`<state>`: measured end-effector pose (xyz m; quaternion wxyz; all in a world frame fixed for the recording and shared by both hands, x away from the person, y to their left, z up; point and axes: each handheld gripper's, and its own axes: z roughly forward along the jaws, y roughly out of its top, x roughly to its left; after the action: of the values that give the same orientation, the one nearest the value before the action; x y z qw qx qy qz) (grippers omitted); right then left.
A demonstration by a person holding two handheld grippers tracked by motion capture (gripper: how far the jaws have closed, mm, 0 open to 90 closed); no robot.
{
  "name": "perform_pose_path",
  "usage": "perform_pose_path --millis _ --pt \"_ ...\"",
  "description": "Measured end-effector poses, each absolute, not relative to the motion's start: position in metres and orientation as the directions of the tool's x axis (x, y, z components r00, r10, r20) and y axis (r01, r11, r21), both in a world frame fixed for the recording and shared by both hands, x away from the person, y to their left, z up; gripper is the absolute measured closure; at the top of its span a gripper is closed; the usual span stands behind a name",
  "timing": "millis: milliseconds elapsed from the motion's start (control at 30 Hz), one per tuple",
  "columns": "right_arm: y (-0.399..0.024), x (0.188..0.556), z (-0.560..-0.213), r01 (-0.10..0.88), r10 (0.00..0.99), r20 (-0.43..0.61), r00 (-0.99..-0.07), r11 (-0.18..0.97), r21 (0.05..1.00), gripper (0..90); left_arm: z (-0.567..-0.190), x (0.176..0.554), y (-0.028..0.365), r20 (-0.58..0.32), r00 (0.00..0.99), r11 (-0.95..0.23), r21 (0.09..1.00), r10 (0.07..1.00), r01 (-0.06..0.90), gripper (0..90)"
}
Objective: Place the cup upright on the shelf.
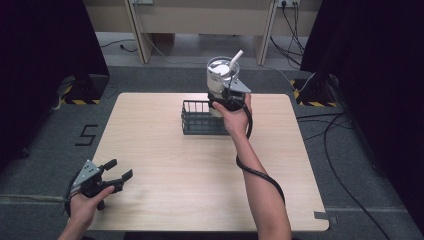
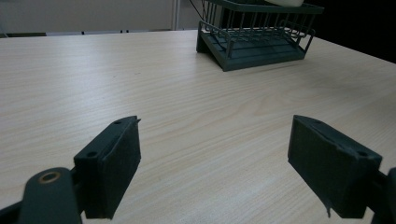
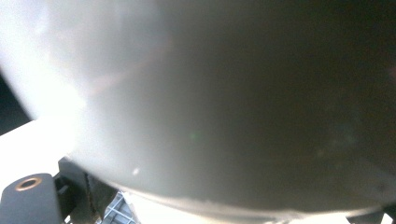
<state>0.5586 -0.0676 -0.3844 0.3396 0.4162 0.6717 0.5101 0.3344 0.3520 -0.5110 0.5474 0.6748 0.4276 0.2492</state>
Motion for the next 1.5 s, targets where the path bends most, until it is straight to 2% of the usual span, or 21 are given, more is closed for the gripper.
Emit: perform_pose_path --millis 1500 --pt "-0.054 0.57 -0.426 0.286 0.902 -0.028 -0.432 0.166 0.944 11.1 -0.511 0.335 0.353 -0.134 0.512 -0.033 0.952 0.849 0.304 16.6"
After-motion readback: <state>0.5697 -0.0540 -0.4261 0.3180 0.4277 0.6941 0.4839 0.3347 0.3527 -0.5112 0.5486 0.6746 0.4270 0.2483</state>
